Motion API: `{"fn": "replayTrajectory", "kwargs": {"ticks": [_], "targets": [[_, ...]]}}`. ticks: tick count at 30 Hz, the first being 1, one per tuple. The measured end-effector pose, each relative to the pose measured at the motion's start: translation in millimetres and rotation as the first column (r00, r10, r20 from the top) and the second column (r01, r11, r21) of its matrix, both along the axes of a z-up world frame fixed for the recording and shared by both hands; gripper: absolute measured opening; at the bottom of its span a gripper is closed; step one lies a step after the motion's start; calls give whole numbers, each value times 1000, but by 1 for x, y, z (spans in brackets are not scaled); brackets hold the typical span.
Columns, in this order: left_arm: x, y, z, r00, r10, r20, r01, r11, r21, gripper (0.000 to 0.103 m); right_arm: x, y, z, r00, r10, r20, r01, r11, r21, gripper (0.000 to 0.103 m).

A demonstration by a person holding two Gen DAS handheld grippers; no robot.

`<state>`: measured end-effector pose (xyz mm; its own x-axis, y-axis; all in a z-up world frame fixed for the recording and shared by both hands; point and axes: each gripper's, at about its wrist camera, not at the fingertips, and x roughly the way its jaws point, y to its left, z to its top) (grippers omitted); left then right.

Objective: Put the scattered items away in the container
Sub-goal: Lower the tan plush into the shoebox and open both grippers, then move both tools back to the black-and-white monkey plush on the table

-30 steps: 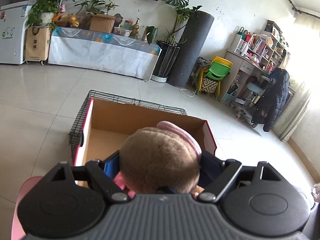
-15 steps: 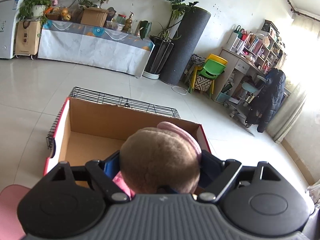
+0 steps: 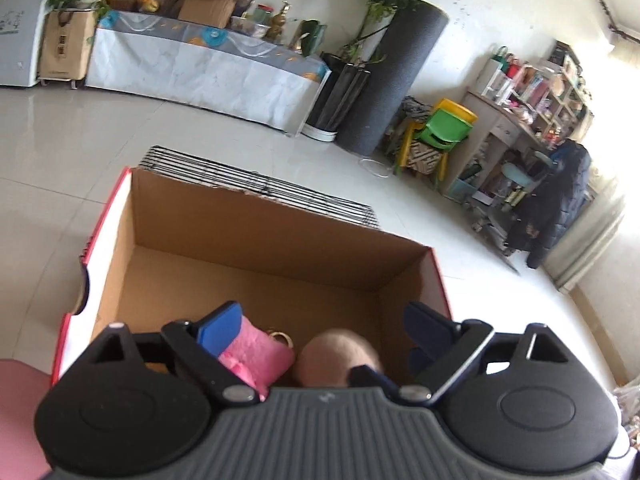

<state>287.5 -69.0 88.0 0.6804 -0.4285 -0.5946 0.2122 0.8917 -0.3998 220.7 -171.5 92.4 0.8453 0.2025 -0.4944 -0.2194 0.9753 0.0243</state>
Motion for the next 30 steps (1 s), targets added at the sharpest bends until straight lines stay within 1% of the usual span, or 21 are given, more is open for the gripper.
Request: {"fn": "replayTrajectory", "kwargs": {"ticks": [3, 5, 9, 13, 14, 18, 21, 25, 30], "targets": [[0, 5, 2, 1000, 12, 2, -12, 1000, 11, 94, 1, -3, 2, 1000, -8, -4, 8, 1000, 1, 39], [-3, 10, 5, 1000, 28, 8, -28, 1000, 7, 99, 0, -5, 4, 1000, -8, -11, 8, 1000, 11, 39], [-8, 18, 9, 999, 34, -5, -34, 999, 15, 99, 0, -7, 5, 999, -1, -32, 2, 1000, 30, 40], [-12, 23, 11, 998, 49, -26, -48, 998, 49, 101, -3, -6, 2, 998, 10, -55, -9, 1000, 27, 42], [-12, 24, 12, 998, 54, -28, -52, 997, 58, 103, -4, -5, 1, 998, 12, -61, -10, 1000, 27, 44], [-17, 29, 13, 997, 72, -38, -68, 994, 85, 103, -6, -4, -1, 996, 20, -84, -17, 999, 38, 46], [-21, 31, 14, 996, 81, -47, -76, 993, 95, 103, -9, -1, -3, 996, 19, -86, -18, 1000, 20, 50], [-29, 34, 15, 994, 92, -53, -86, 990, 110, 103, -15, 0, -4, 995, 24, -97, -22, 999, 23, 51], [-48, 37, 17, 995, 87, -44, -79, 986, 146, 103, -22, 0, -4, 994, 27, -103, -26, 1000, 14, 52]]}}
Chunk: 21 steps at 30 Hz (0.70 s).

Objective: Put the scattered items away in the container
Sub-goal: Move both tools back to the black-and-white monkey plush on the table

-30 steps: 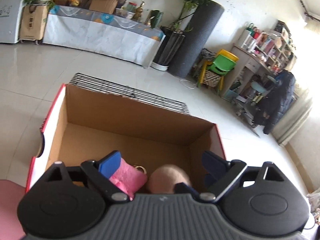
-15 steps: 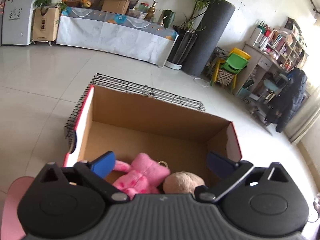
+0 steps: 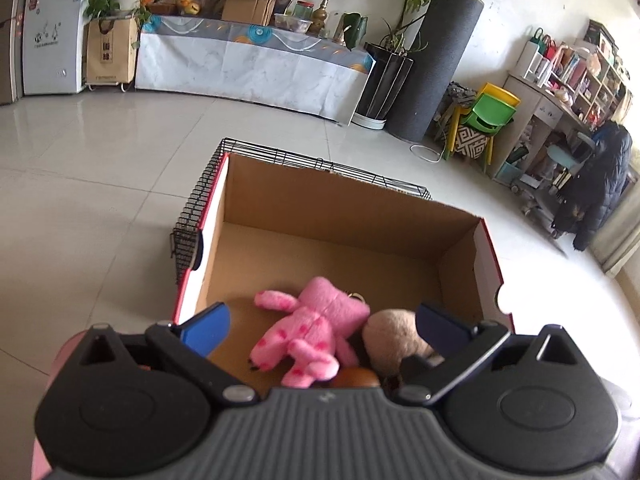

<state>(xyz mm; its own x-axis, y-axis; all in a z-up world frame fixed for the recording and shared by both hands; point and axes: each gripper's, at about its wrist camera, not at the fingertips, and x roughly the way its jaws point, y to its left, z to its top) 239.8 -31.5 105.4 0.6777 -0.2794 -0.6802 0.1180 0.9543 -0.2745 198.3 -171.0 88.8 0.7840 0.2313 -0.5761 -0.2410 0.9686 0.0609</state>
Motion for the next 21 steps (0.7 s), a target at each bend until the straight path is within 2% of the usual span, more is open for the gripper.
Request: {"fn": "replayTrajectory", "kwargs": {"ticks": [7, 21], "targets": [[-22, 14, 3, 1000, 16, 6, -16, 1000, 24, 103, -15, 0, 2, 1000, 16, -5, -16, 1000, -16, 58], [-70, 37, -7, 999, -2, -33, 3, 999, 37, 103, -54, -3, 0, 998, 39, -52, -40, 999, -11, 59]]}}
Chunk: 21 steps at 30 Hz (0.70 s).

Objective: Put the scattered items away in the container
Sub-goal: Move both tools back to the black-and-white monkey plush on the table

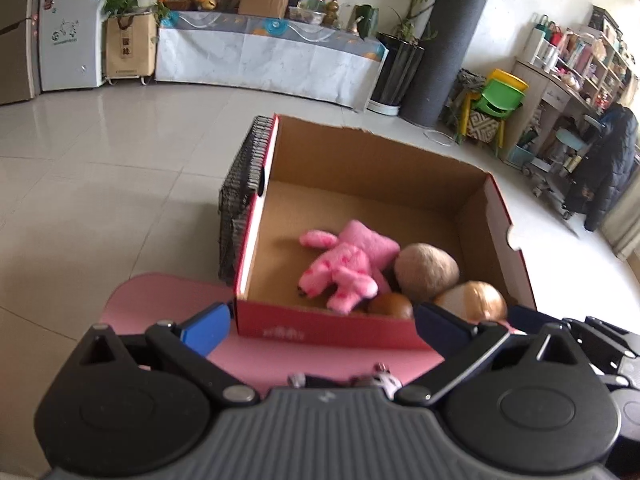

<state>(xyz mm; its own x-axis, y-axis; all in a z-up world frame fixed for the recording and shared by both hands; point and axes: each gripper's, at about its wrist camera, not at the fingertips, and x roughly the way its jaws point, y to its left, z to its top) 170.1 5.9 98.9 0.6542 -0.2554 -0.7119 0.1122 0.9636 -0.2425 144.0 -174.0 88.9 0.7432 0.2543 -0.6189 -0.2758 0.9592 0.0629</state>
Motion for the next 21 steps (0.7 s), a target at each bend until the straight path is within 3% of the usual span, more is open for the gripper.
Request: {"fn": "replayTrajectory", "kwargs": {"ticks": [8, 21], "targets": [[-21, -1, -16, 998, -34, -49, 35, 999, 19, 103, -24, 0, -19, 997, -15, -81, 15, 1000, -8, 59], [-15, -9, -65, 986, -44, -158, 46, 999, 13, 103, -35, 0, -67, 974, -16, -225, 10, 1000, -29, 59]]}}
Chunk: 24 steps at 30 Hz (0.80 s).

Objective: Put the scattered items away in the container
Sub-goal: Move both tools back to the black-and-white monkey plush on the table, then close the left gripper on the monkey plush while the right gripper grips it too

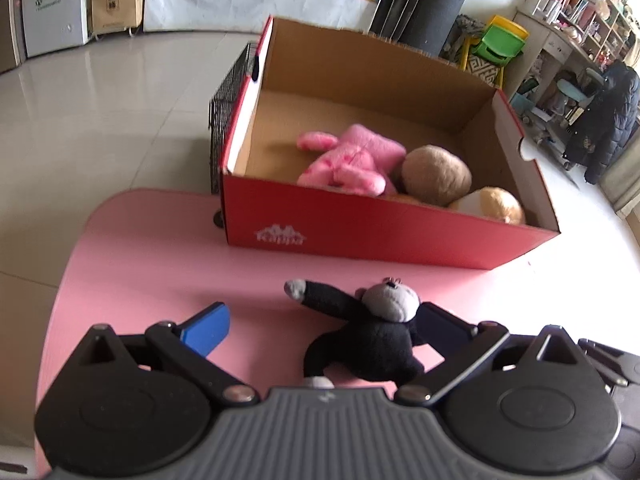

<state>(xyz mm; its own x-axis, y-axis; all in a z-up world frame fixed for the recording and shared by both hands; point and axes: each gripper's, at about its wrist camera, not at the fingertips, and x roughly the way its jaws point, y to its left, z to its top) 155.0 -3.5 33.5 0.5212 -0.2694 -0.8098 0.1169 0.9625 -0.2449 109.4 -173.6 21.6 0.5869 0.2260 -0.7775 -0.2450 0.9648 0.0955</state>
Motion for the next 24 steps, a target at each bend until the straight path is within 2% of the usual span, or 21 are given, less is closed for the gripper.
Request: {"fn": "replayTrajectory", "kwargs": {"ticks": [7, 18, 24], "targets": [[8, -6, -18, 1000, -4, -27, 3, 999, -34, 103, 1, 4, -23, 999, -2, -45, 3, 1000, 22, 59], [24, -15, -38, 995, -59, -75, 52, 995, -87, 103, 4, 12, -43, 999, 6, -48, -4, 999, 37, 59], [32, -21, -51, 991, -88, -97, 79, 993, -92, 103, 7, 15, -53, 999, 13, -46, -11, 999, 45, 58]]}}
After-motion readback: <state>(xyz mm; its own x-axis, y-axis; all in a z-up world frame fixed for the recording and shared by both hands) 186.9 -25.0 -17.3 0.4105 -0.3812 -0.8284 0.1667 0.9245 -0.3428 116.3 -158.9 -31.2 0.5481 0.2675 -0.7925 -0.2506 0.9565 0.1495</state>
